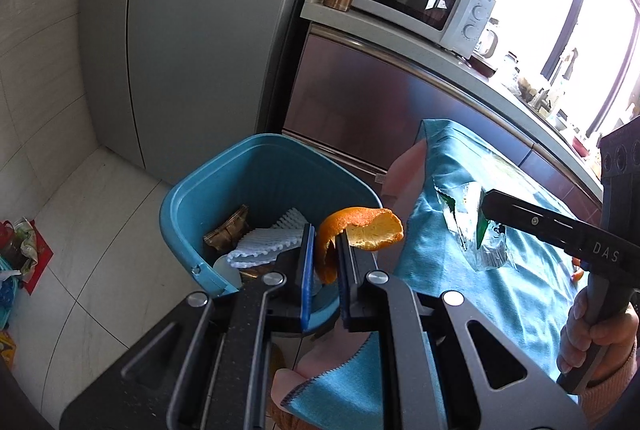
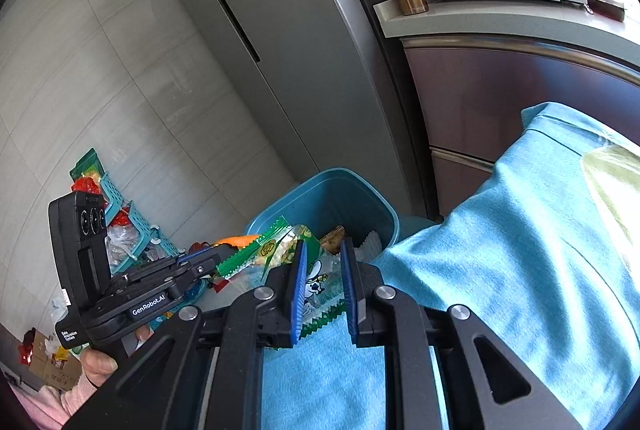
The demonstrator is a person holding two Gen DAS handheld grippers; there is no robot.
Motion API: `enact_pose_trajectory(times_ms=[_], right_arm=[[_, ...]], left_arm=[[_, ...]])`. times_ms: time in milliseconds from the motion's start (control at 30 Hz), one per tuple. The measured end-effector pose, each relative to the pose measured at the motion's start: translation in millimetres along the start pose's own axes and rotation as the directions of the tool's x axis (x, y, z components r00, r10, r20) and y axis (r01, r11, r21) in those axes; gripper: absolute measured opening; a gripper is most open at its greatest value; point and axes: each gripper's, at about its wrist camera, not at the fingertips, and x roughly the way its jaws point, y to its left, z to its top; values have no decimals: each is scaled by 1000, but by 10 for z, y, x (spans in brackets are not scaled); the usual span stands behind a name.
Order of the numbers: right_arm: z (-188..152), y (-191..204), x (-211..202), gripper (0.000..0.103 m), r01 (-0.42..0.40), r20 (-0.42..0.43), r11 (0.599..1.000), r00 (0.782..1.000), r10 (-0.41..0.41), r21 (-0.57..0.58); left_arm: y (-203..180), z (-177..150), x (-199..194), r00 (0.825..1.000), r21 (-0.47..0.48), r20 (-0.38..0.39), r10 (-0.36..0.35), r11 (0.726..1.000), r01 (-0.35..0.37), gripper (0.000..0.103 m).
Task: Collect trash
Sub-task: 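Carry the orange peel and green packet over the teal bin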
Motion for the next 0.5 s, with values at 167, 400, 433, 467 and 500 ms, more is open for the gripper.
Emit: enact_pose_trajectory(times_ms=[167,400,433,467,500], right_arm=[[46,23,144,15,-5,-16,1000,1000,5,-3],[70,53,335,15,2,-38,1000,999,-2,-6],[76,60,366,15,4,-42,1000,999,-5,-8],[84,69,395,15,9,-46,1000,999,-9,-12],[86,80,422,15,11,-50,1000,999,-11,-14]], left_arm=[[32,9,56,1000,-11,-5,19,1000,-19,11],[77,28,159,999,-19,-13,45,999,-45,11],[90,29,183,999,-21,-17,50,999,-50,11],[103,31,211,998,-24,-22,57,998,-58,11],[119,26,231,998,-27,-27,62,998,-63,11]])
